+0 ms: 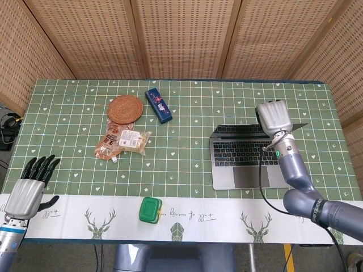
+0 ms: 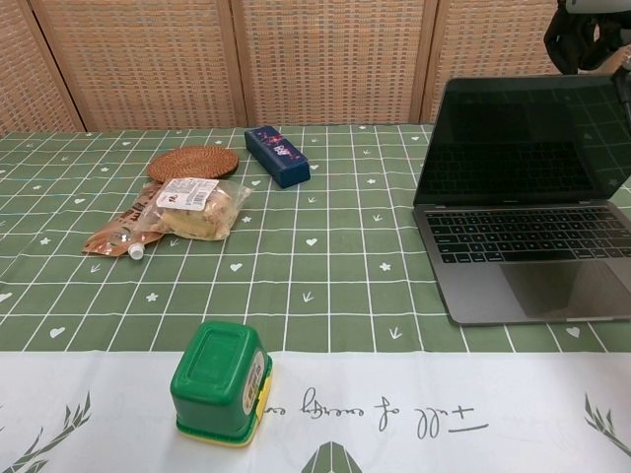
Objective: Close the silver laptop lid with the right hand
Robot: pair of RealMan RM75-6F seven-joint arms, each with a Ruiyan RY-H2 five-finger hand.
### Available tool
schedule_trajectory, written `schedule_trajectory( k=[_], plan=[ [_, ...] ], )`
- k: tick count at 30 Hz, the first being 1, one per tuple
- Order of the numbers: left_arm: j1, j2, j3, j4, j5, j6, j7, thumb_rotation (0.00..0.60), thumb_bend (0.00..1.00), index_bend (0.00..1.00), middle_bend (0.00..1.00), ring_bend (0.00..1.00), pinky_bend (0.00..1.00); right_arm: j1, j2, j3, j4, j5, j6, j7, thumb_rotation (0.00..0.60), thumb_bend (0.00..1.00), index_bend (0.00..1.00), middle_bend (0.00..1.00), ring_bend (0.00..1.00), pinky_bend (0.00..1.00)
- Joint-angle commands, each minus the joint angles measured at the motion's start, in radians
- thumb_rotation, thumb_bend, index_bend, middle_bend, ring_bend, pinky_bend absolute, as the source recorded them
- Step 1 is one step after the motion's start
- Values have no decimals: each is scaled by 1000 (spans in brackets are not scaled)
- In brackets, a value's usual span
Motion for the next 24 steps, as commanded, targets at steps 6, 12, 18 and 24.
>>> schedule_trajectory(
  k=[6,12,18,24],
  plan=[
    [3,7,8,-7,17,7,-7,600,198,0,0,0,0,15,52,-30,-124,100,42,-76,600,1000,687,606,483,475],
    [5,9,16,-12,32,10,-3,600,199,0,0,0,0,18,73,-46,-185,132,62,-89,600,1000,691,609,485,477],
    [7,11,22,-17,45,15,3,600,199,0,0,0,0,12,84,-63,-217,133,69,-83,600,1000,693,609,485,477],
    [10,13,25,-21,57,24,5,600,198,0,0,0,0,5,87,-82,-242,117,81,-76,600,1000,693,609,485,478]
  ],
)
